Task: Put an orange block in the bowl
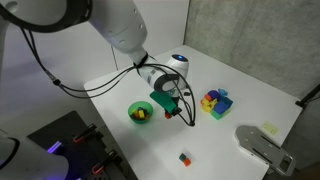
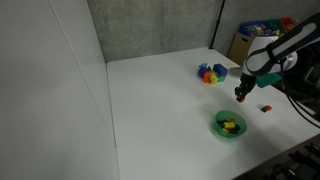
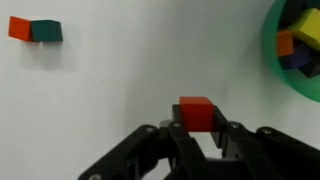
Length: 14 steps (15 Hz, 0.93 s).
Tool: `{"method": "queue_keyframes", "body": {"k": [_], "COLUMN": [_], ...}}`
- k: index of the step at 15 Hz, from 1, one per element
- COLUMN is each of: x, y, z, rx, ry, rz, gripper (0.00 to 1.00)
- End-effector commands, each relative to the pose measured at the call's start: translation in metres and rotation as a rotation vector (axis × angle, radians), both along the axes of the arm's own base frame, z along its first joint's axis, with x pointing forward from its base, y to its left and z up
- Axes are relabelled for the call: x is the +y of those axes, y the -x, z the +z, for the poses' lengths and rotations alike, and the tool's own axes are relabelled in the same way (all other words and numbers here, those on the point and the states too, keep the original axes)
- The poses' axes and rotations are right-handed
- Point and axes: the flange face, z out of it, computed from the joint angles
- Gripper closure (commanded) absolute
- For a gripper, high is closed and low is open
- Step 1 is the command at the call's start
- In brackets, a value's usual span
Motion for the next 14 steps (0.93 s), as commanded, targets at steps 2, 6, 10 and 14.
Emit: {"method": "queue_keyframes", "body": {"k": [2,6,10,14], "x": [0.063,0.105,0.132,0.148], "y": [0.023,0.047,0.063,0.067], "z": [0.015,0.022,0.02,0.002], "rx": [0.032,0.055,0.072,0.083], "ry": [-0.009,-0.023,-0.031,-0.029], "rz": [0.026,0.075,0.119,0.16], "gripper": [0.9,0.9,0.9,0.9]}}
